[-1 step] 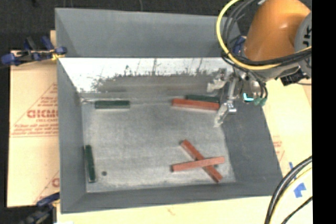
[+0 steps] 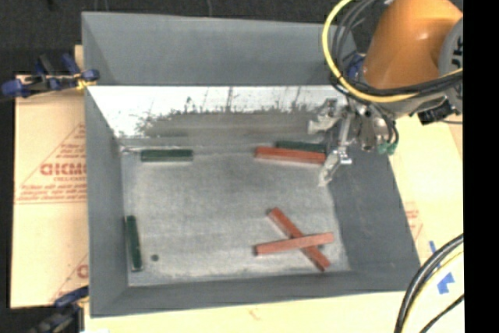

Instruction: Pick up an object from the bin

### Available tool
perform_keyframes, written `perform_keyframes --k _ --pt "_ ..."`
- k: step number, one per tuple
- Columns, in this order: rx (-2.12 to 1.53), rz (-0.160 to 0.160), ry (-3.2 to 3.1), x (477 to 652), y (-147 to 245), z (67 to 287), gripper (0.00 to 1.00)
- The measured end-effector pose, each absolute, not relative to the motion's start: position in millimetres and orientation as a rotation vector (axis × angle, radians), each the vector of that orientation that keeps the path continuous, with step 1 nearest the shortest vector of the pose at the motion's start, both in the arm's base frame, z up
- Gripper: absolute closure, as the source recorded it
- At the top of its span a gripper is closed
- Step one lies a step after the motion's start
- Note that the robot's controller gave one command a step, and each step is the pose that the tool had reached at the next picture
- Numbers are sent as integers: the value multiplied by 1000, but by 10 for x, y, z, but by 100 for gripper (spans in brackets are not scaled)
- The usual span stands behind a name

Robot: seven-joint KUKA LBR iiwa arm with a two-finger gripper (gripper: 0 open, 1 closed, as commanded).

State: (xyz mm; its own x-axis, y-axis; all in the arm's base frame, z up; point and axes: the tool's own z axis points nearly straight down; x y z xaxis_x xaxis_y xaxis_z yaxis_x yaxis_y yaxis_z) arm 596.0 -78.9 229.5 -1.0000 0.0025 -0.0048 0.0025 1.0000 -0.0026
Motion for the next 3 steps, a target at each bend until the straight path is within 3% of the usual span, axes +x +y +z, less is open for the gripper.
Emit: perform_keyframes --k 1,2,3 --pt "35 -4 3135 5410 -757 1523 0" --pt "288 2 3131 4808 -801 1508 0" --pt "174 -3 3133 4926 -616 1456 0"
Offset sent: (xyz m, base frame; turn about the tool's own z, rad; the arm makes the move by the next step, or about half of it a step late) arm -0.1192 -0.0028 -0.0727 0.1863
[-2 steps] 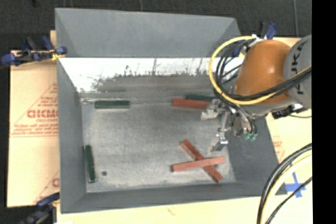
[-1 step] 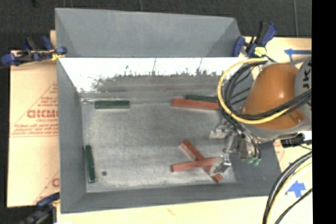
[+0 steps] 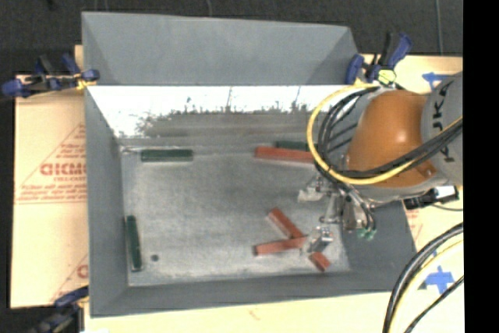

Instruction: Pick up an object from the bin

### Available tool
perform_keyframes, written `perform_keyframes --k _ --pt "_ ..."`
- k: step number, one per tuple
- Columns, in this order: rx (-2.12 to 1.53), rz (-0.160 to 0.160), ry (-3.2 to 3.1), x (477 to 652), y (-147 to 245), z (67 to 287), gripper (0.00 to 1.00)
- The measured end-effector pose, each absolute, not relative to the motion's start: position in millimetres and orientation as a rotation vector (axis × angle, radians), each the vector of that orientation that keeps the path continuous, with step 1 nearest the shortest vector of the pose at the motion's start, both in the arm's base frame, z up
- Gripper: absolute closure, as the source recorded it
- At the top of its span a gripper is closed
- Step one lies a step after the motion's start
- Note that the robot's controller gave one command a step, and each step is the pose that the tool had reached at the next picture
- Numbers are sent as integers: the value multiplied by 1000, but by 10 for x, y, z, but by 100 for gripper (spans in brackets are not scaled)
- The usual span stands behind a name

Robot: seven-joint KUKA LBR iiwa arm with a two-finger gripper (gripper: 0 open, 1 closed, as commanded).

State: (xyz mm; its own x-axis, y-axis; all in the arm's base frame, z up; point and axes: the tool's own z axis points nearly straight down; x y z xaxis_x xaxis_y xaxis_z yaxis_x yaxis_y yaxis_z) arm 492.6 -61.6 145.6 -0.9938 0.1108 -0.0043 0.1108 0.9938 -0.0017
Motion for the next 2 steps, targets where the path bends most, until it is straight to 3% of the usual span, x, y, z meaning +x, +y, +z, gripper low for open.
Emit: perform_keyframes --k 1,2 --pt "590 2 3082 4844 -664 966 0" --pt "556 8 3108 4973 -666 789 100"
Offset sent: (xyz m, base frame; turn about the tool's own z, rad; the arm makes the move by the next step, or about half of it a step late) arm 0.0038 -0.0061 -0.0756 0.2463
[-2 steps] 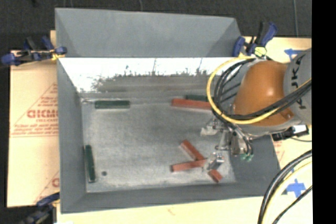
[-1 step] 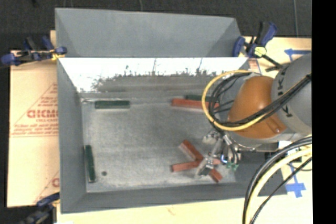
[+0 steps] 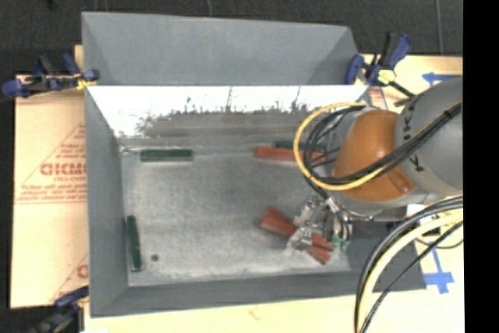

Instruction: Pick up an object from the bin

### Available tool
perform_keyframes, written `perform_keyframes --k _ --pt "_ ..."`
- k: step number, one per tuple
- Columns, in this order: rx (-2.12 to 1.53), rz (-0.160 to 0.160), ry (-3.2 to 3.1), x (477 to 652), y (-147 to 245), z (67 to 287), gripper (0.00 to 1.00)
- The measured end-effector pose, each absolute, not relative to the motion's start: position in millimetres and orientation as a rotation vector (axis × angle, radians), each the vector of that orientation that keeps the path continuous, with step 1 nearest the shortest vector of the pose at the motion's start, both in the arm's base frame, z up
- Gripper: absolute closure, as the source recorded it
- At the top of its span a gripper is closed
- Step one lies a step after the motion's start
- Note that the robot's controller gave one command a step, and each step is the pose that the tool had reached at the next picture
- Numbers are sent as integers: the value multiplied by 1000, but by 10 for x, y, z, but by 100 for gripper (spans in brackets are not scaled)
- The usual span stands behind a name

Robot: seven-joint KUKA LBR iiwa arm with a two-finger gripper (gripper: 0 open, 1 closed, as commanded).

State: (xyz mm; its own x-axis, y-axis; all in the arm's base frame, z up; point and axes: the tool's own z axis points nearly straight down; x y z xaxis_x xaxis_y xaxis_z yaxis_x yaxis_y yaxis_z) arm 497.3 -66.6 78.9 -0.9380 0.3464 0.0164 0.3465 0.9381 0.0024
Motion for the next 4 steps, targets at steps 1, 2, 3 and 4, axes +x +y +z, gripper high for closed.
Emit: perform_keyframes --k 1,2,3,4 --pt "-549 -8 -3077 4973 -666 789 100" --pt "-548 -8 -3077 4961 -663 812 100" --pt "-552 -3 -3089 4959 -669 911 100" --pt "-553 -2 -3094 4967 -677 1041 100"
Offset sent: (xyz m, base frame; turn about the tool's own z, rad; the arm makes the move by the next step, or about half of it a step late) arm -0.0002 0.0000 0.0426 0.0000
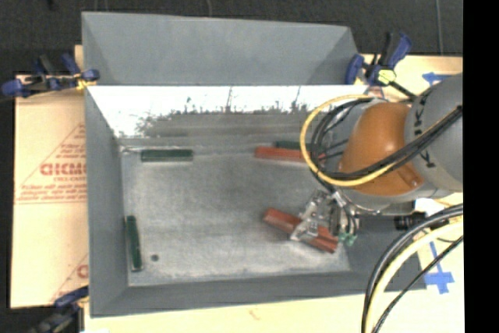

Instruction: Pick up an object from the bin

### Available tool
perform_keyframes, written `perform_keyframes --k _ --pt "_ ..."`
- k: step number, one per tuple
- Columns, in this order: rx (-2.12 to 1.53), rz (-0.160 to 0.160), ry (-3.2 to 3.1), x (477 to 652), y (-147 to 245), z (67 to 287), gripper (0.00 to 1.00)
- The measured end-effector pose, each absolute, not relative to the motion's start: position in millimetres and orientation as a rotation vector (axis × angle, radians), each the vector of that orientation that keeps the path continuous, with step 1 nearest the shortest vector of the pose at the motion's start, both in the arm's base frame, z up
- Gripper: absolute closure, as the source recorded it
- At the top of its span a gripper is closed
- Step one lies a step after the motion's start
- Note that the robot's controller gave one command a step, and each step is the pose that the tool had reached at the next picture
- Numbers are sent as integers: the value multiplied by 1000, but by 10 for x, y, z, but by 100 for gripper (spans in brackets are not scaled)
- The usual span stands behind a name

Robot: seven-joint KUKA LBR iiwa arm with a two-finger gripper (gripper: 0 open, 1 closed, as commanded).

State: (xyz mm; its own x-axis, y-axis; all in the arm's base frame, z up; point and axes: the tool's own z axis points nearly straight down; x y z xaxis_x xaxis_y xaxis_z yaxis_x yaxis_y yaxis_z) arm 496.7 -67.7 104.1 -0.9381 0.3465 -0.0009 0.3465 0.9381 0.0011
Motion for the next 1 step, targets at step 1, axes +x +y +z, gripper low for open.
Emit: perform_keyframes --k 1 --pt "551 1 3090 4971 -679 1135 100"
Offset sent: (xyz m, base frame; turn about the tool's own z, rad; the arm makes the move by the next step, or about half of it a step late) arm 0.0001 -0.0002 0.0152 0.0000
